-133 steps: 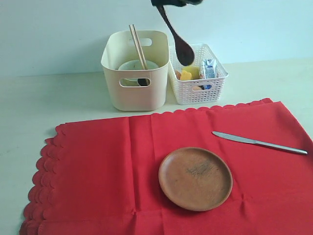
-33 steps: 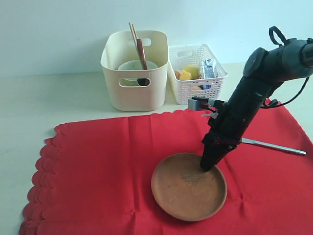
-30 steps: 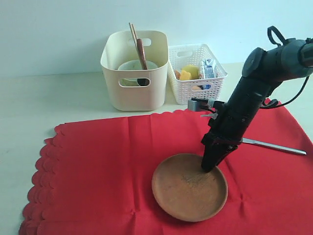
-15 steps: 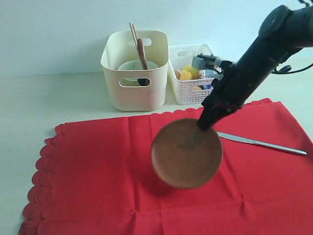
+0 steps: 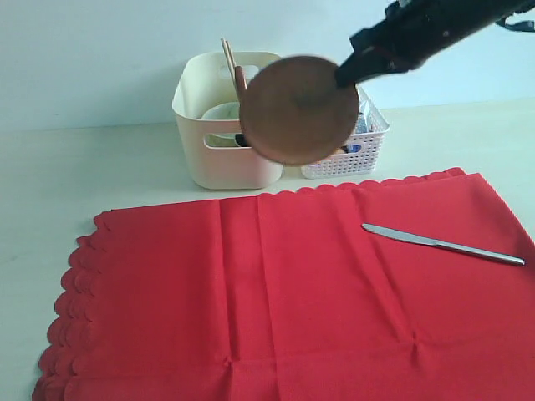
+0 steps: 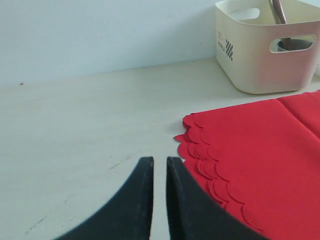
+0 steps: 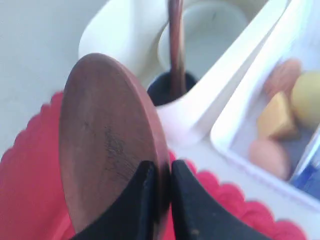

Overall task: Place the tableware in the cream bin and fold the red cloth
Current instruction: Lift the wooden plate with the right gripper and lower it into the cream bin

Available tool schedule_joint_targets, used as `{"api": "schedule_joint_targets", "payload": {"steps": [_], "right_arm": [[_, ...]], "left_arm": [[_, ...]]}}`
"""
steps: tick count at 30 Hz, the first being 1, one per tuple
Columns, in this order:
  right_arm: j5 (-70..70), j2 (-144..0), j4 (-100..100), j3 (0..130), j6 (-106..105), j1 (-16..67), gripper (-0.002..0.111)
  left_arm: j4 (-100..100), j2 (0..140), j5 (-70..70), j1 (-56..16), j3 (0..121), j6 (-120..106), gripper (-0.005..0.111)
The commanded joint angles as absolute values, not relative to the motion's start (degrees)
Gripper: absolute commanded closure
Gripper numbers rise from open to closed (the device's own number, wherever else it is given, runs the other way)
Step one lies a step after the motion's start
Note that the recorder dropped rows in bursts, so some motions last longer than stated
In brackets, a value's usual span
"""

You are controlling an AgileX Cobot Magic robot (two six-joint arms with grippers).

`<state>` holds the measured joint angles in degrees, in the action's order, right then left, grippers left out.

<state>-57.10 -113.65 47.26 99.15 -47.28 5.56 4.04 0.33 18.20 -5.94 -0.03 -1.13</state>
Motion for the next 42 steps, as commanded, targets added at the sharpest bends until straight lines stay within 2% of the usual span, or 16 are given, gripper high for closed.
{"api": "schedule_joint_targets", "payload": {"steps": [1,10,18,25,33,35,40,42], "right_arm": [[-48.22,-115.65,49.15,107.82,-42.67,5.22,0.108],[-34.57,-126.96,48.96,123.35,-38.20,5.36,0.108],[-30.27,-139.30,46.25,136.76,-39.48,8.64,0.108],[-30.12,-146.76,46.00,145.21,-41.89,12.60,0.108],[-35.62,-149.55,46.32,146.02,-44.75,13.99,0.107],[-37.52,-149.83,46.32,146.02,-44.85,13.99,0.101],[-39.50,-149.60,46.21,146.02,-44.85,13.99,0.065],[-39.50,-148.68,45.98,146.02,-44.64,13.99,0.059]], "left_arm": [[4.37,0.00,17.89,-6.25,0.00,-1.30,0.095],[4.37,0.00,17.89,-6.25,0.00,-1.30,0.095],[4.37,0.00,17.89,-6.25,0.00,-1.30,0.095],[4.37,0.00,17.89,-6.25,0.00,-1.30,0.095],[4.37,0.00,17.89,-6.25,0.00,-1.30,0.095],[4.37,0.00,17.89,-6.25,0.00,-1.30,0.095],[4.37,0.00,17.89,-6.25,0.00,-1.30,0.095],[4.37,0.00,17.89,-6.25,0.00,-1.30,0.095]]}}
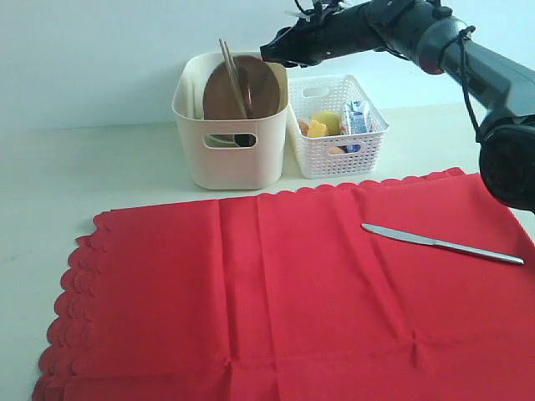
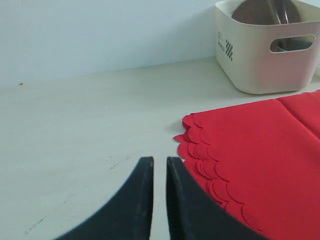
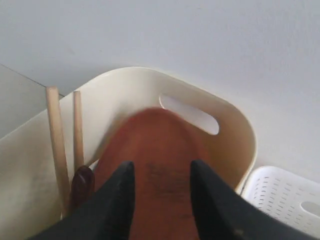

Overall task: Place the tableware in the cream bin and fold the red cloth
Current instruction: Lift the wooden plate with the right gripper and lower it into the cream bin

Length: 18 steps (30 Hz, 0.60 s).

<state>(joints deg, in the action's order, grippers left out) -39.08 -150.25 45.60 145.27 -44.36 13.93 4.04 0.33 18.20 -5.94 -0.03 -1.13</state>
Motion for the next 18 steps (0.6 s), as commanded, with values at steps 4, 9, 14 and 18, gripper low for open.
{"api": "schedule_joint_targets", "payload": {"steps": [4,9,14,18], "right_arm": [[-40.86,-145.95,41.71,146.02,-40.25,13.61,0.057],[-48.88,-141.37,35.79,146.02,-33.35,11.61,0.057],[-61.89,-137.62,32.75,146.02,-32.33,8.85,0.057],[-69.96,-136.03,28.02,145.88,-28.14,6.72,0.058]], "left_arm": [[4.37,0.00,17.89,-6.25,0.00,-1.30,0.095],[4.37,0.00,17.89,-6.25,0.00,-1.30,0.095],[4.37,0.00,17.89,-6.25,0.00,-1.30,0.095],[4.37,0.00,17.89,-6.25,0.00,-1.30,0.095]]}}
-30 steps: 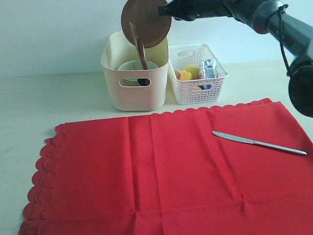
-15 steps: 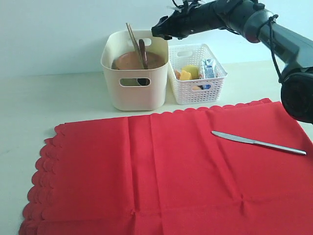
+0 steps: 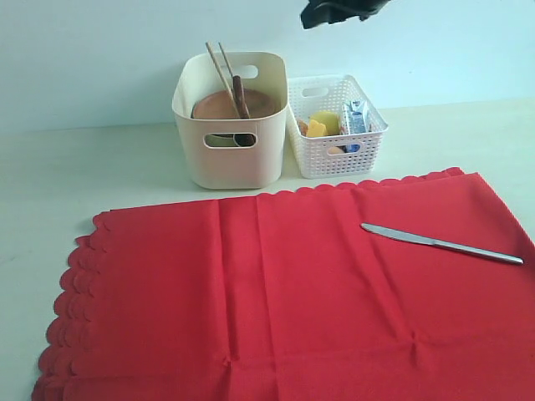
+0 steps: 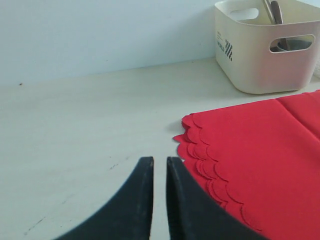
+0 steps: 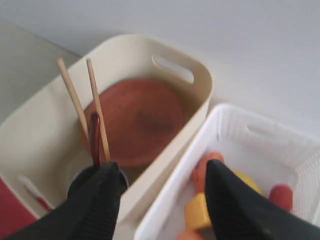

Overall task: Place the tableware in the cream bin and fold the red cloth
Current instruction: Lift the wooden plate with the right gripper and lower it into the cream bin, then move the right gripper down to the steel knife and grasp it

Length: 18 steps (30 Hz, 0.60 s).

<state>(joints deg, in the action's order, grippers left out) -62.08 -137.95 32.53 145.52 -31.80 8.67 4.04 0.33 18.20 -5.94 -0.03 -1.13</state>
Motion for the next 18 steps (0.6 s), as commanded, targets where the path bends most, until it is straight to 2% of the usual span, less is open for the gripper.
{"api": "schedule_joint_targets", "payload": {"steps": [1,7,18], "right_arm": [[-69.96,-135.59,27.01,145.21,-28.02,6.12,0.060],[-69.96,-131.25,26.48,135.26,-31.27,4.88,0.065],[-69.96,-121.62,19.46,114.61,-35.85,4.88,0.065]], "left_arm": [[4.37,0.00,17.89,-6.25,0.00,-1.30,0.095],[4.37,0.00,17.89,-6.25,0.00,-1.30,0.095],[4.37,0.00,17.89,-6.25,0.00,-1.30,0.095]]}}
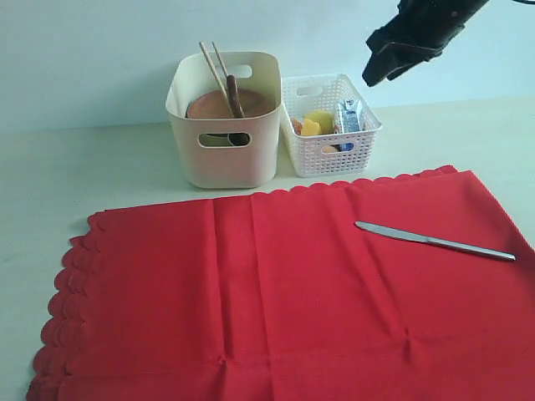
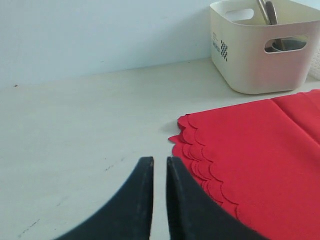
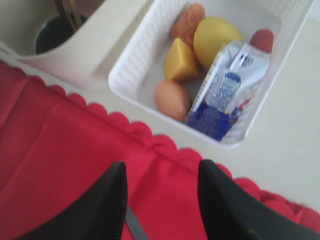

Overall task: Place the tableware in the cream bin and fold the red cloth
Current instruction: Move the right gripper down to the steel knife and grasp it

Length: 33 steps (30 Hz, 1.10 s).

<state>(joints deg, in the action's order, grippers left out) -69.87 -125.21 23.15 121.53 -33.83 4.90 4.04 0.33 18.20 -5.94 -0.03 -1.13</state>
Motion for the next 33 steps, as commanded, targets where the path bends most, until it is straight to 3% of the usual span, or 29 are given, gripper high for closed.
{"api": "schedule_joint_targets", "payload": {"steps": [1,9,18,33], "right_arm": [[-69.96,-120.76,18.60,112.45,-36.46,4.88,0.065],[-69.96,-116.94,8.61,96.43,-37.34,4.88,0.065],[-57.96,-116.94,-3.54,80.94,-37.34,4.88,0.065],[-51.35,-117.76,0.75,78.33,-44.62,4.88,0.065]], "left_arm": [[4.37,0.00,17.89,-6.25,0.00,-1.30,0.095],[4.37,0.00,17.89,-6.25,0.00,-1.30,0.095],[4.37,0.00,17.89,-6.25,0.00,-1.30,0.095],[4.37,0.00,17.89,-6.25,0.00,-1.30,0.095]]}}
